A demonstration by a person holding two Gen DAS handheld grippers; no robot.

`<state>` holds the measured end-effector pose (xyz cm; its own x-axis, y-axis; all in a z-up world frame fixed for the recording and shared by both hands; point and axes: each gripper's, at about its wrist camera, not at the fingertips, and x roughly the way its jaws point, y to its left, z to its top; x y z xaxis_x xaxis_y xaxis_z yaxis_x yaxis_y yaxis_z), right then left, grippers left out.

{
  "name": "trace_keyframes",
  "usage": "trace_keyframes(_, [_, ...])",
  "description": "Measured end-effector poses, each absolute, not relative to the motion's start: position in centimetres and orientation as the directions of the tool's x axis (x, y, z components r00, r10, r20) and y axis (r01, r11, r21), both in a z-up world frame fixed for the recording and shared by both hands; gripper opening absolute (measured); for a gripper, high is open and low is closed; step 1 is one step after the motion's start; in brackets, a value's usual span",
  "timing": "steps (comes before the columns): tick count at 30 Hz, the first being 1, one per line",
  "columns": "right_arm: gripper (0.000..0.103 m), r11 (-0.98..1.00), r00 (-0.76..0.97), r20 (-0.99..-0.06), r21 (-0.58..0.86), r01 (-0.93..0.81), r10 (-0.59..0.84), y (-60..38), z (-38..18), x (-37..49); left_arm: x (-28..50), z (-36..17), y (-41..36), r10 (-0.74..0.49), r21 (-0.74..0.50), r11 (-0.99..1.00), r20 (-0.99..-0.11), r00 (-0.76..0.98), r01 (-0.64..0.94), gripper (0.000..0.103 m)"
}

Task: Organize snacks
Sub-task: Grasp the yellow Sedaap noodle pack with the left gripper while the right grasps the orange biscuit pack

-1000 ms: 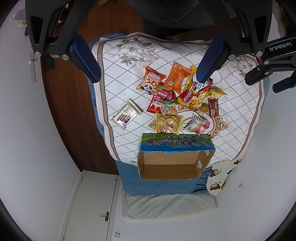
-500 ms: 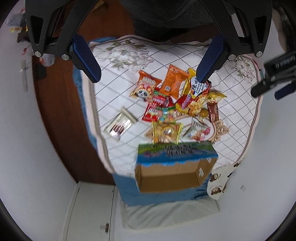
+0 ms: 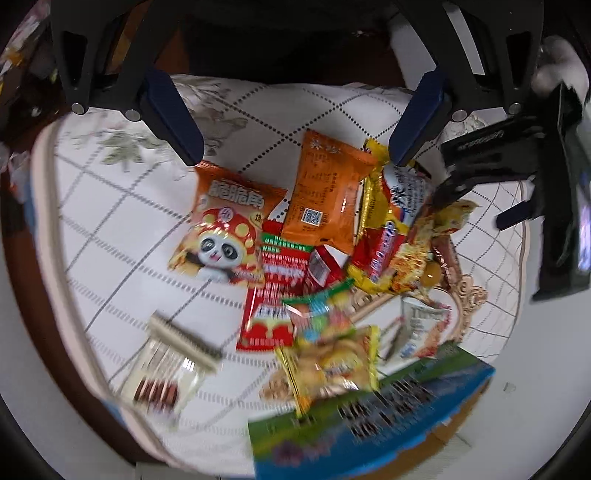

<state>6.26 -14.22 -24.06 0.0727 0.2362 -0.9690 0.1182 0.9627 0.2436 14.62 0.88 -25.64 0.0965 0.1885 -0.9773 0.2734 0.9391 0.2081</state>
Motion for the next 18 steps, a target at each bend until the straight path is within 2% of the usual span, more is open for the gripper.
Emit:
trace_keyframes(7, [0.099, 0.947, 0.078, -0.972, 0.235, 0.221, 0.223, -16.4, -25.9, 7.8, 18.0, -31.3, -0.8, 0.124, 0.100, 0.944, -0.991, -0.056, 0.316, 0.103])
trace_keyframes(10, [0.099, 0.942, 0.071, -0.971, 0.240, 0.236, 0.230, -16.3, -25.9, 8.5, 18.2, -32.3, -1.1, 0.114, 0.090, 0.947, -0.992, -0.059, 0.309, 0.088])
trace_keyframes(15, [0.099, 0.945, 0.042, -0.968, 0.251, 0.212, 0.248, -13.7, -27.2, 8.6, 17.3, -31.7, 1.0, 0.092, 0.083, 0.984, -0.994, -0.053, 0.156, 0.086])
trace_keyframes(18, [0.096, 0.937, 0.013, -0.962, 0.270, 0.222, 0.274, -12.2, -29.4, 8.9, 16.3, -31.6, 3.2, 0.081, 0.081, 0.997, -0.993, -0.082, 0.007, 0.086])
